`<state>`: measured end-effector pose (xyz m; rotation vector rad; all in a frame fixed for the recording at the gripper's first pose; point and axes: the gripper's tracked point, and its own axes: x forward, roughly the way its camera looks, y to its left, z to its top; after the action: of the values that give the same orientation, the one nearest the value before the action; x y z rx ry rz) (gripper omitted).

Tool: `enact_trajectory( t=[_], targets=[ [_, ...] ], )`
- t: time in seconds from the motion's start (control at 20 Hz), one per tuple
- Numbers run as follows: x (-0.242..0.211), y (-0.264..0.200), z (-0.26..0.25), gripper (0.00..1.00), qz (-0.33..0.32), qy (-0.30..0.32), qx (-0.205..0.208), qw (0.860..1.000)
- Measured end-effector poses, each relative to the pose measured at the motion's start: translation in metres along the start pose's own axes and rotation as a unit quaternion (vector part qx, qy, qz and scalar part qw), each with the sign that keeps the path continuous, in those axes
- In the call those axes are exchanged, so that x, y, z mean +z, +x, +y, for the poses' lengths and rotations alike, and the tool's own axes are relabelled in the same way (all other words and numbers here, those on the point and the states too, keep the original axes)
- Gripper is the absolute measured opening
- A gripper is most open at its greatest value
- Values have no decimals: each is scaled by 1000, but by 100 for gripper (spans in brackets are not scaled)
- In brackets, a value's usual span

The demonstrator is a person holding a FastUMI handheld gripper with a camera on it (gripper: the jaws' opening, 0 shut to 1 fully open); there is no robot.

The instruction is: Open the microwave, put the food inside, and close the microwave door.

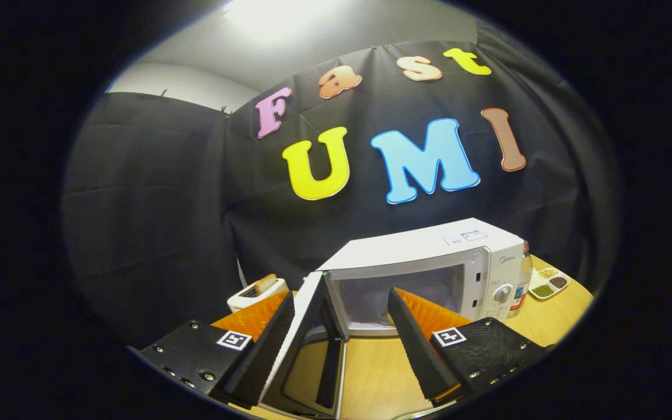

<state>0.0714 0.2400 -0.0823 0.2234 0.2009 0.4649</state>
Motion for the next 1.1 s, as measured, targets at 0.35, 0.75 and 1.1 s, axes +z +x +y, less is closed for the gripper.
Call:
enact_trajectory(
  t=[0.35,0.75,1.1],
  targets=[
    [-11,-33,92,97,10,-19,95,995],
    [-71,-44,159,97,65,-25,169,983],
    [-133,-45,156,84,140,-36,174,974]
  ],
)
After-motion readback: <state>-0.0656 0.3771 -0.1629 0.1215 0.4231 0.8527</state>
